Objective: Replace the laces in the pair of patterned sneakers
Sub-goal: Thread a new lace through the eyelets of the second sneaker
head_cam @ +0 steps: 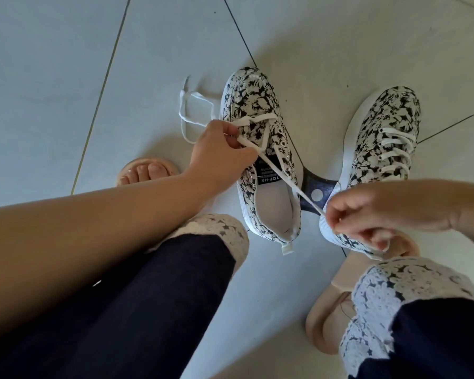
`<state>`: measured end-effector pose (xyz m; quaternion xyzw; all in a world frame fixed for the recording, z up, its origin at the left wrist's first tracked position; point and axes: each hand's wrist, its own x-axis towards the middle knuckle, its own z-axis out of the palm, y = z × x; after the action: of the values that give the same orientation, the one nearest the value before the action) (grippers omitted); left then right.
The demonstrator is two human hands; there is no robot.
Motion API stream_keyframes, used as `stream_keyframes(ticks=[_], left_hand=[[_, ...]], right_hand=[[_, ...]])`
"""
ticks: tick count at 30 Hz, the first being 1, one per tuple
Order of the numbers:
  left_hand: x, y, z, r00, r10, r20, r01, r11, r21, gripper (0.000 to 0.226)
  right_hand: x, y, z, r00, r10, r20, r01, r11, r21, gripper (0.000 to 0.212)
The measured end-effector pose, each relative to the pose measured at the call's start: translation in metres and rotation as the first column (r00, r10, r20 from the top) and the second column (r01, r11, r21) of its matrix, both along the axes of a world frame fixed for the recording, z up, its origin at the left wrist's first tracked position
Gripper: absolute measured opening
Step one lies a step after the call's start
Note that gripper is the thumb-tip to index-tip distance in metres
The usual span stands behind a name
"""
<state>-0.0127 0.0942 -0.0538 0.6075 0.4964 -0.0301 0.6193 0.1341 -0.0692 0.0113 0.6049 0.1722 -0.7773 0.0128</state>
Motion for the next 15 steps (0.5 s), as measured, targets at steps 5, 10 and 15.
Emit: stream_keyframes(ticks=[5,10,15], left_hand=[[-0.004,0.007,-0.002,0.999,0.038,0.011,-0.036,0.995,-0.098,0.030],[-0.006,0.030,-0.007,0.917,0.365,-0.158,-0.393,0.893,-0.220,0.009],[0.007,0.072,-0.008,0.842,0.526,-0.121,-0.521,0.732,-0.439,0.021]], right_hand=[[-0.024,-0.011,-0.018,0.948,0.308,0.080,-0.314,0.946,0.078,0.007],[-0.030,0.003,-0.024,0.890,0.454,0.038,-0.455,0.885,0.098,0.008],[-0.026,0.011,-0.040,0.862,0.351,0.366,-0.449,0.864,0.229,0.014]])
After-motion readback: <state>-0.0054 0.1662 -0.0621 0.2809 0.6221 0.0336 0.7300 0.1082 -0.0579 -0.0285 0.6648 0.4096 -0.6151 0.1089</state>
